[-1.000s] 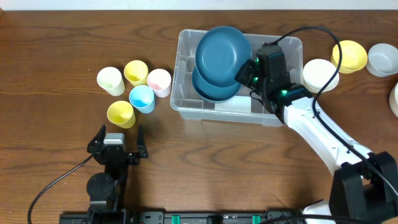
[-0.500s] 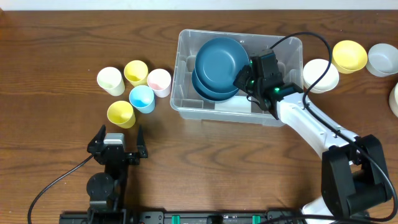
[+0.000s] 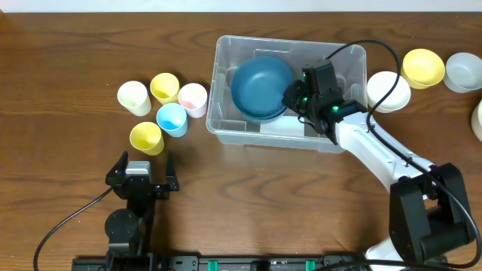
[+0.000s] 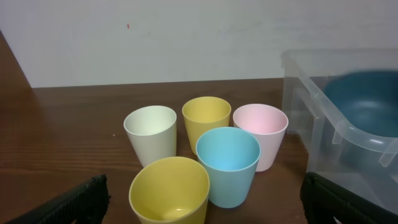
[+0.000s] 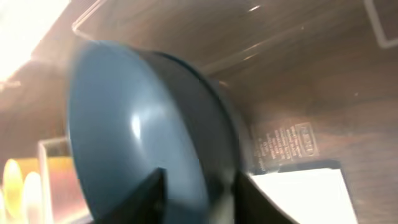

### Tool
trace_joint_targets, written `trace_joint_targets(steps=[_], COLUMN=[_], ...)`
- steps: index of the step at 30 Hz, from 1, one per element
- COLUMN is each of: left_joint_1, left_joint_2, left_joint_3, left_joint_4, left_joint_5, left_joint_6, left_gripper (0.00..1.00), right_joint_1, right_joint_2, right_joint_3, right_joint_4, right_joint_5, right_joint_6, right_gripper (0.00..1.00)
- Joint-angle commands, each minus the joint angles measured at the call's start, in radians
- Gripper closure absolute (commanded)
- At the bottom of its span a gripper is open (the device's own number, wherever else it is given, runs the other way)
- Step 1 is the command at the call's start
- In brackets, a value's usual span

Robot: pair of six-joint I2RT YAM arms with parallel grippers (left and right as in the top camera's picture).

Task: Pack container
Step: 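Open the right gripper and raise it out of the bin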

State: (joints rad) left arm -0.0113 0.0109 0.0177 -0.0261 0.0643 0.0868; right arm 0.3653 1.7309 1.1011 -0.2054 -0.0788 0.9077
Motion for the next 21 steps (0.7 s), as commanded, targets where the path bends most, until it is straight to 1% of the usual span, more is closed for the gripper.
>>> trace_joint_targets(steps=[1, 2, 4, 5, 9, 10, 13, 17, 20, 21], left_joint_1=[0.004, 0.004, 0.004, 0.004, 0.004, 0.004, 0.004, 0.004, 0.004, 0.004], left_joint_2=[-0.006, -0.006, -0.006, -0.006, -0.006, -0.006, -0.006, -0.006, -0.006, -0.006], left_joint_3=[-0.014, -0.014, -0.014, -0.014, -0.014, -0.014, -0.014, -0.014, -0.014, -0.014], left_joint_4=[-0.039, -0.039, -0.039, -0.039, -0.038, -0.038, -0.038, -0.038, -0.038, -0.039], left_joint_5=[0.014, 0.014, 0.014, 0.014, 0.014, 0.014, 0.014, 0.014, 0.014, 0.014], left_joint_6=[0.014, 0.014, 0.014, 0.014, 0.014, 0.014, 0.014, 0.014, 0.014, 0.014], left_gripper=[0.02, 0.02, 0.02, 0.02, 0.02, 0.02, 0.02, 0.02, 0.02, 0.02], right_joint_1=[0.014, 0.014, 0.014, 0.014, 0.014, 0.013, 0.012, -0.018, -0.068, -0.084], right_joint_2=[0.002, 0.002, 0.002, 0.002, -0.003, -0.006, -0.029, -0.075, -0.114, -0.122], right_joint_3=[0.03, 0.03, 0.03, 0.03, 0.036, 0.047, 0.106, 0.241, 0.359, 0.387], right_joint_4=[0.002, 0.002, 0.002, 0.003, 0.02, 0.019, -0.014, -0.154, -0.319, -0.364], right_joint_5=[-0.008, -0.008, -0.008, -0.008, -0.008, -0.008, -0.006, 0.038, 0.165, 0.208], right_joint_6=[0.004, 0.004, 0.004, 0.003, -0.036, -0.06, -0.137, -0.206, -0.229, -0.229], right_gripper=[0.42, 0.34, 0.25, 0.22, 0.18, 0.18, 0.13, 0.07, 0.01, 0.01])
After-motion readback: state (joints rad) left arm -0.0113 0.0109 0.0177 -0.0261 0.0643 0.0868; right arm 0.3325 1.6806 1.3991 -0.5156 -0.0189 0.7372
